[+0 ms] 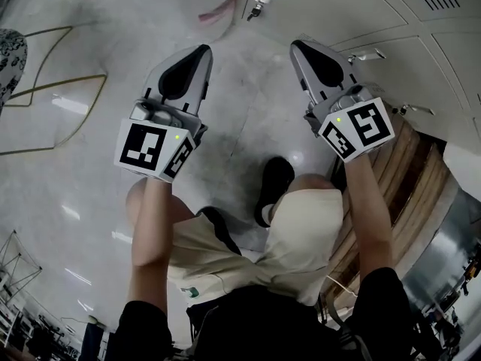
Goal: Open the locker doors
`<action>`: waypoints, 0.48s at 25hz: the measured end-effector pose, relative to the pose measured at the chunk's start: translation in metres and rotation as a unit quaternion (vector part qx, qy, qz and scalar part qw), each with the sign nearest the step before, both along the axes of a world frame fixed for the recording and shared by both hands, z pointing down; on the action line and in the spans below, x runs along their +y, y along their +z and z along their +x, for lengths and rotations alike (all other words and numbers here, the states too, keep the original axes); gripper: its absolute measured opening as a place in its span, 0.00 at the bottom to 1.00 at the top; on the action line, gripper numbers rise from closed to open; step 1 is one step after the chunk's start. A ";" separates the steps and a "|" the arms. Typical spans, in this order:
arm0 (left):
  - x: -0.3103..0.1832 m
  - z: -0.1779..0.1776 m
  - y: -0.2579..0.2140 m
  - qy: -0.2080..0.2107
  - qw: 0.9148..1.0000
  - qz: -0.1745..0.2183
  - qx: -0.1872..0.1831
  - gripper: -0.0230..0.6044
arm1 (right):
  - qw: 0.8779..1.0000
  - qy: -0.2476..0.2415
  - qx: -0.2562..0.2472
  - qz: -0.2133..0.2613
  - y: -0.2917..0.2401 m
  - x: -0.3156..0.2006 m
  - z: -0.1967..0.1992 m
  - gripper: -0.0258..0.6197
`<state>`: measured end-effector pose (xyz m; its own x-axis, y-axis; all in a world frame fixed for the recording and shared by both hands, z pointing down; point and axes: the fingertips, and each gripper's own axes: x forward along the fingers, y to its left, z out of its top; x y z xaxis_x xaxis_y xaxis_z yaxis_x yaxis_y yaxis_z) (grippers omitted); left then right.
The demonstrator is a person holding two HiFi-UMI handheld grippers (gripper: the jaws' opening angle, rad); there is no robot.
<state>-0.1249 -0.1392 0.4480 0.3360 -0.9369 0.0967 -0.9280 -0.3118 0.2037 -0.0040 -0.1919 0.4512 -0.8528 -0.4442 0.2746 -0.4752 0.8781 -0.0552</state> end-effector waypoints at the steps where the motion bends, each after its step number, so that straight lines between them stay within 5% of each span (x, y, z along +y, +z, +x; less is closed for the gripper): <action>1: 0.000 0.001 0.001 0.003 1.000 0.002 -0.003 0.06 | 1.000 0.006 -0.001 -0.001 0.003 -0.003 0.000 0.05; 12: 0.007 0.001 0.027 0.027 1.000 -0.003 -0.016 0.06 | 0.999 0.026 0.021 -0.013 0.045 -0.021 -0.024 0.05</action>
